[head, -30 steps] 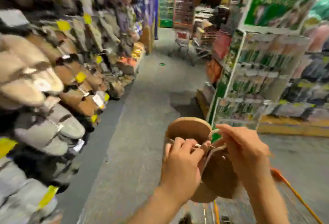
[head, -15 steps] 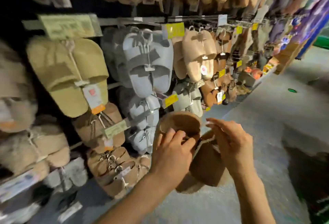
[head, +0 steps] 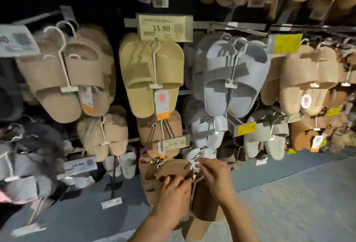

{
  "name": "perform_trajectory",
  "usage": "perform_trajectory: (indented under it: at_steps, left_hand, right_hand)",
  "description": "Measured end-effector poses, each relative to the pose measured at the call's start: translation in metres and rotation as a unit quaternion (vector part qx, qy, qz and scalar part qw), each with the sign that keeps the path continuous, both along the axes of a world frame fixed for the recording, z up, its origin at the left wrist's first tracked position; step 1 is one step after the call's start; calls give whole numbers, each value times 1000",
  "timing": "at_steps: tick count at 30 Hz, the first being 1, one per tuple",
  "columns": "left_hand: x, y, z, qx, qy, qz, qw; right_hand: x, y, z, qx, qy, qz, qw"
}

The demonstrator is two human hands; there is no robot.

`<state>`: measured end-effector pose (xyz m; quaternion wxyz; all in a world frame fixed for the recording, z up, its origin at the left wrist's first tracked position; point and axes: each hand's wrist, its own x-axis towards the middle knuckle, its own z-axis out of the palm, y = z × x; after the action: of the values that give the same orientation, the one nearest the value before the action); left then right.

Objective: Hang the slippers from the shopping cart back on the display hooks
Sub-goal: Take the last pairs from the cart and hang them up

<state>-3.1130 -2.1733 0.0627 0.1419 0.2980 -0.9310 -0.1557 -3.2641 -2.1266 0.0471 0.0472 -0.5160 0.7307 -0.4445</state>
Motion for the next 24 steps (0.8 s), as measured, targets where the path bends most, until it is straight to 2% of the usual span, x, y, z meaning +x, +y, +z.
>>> perform_trajectory:
  at_steps: [2, 4, 8, 13, 16, 18, 21, 22, 23, 24]
  left_hand:
    - [-11, -6, -10, 27, -51, 34, 998]
    - [-19, -14, -25, 20, -45, 65, 997]
    - [-29, -35, -68, 133, -152, 74, 977]
    - [-42, -74, -90, 145, -106, 52, 982]
    - [-43, -104, -106, 101, -87, 67, 989]
    - [-49, -119, -108, 114, -80, 60, 988]
    - [-63, -137, -103, 138, -92, 149, 975]
    - [-65, -141, -99, 181, -50, 179, 966]
    - [-65, -147, -102, 179, -12, 203, 963]
    - [-62, -149, -99, 245, 8, 242, 939]
  right_hand:
    - [-11, -13, -13, 27, -45, 15, 999]
    - [-22, -25, -30, 58, -58, 30, 996]
    - [-40, -53, -63, 114, -30, 71, 991]
    - [-54, -92, -88, 133, -70, 92, 984]
    - [-64, -119, -92, 126, -87, 101, 983]
    - [-70, -135, -91, 110, -108, 119, 981]
    - [-77, -165, -93, 95, -126, 130, 979]
    - [-78, -176, -95, 91, -129, 124, 980]
    - [-80, -187, -97, 88, -133, 117, 980]
    - [-83, -198, -99, 88, -129, 106, 982]
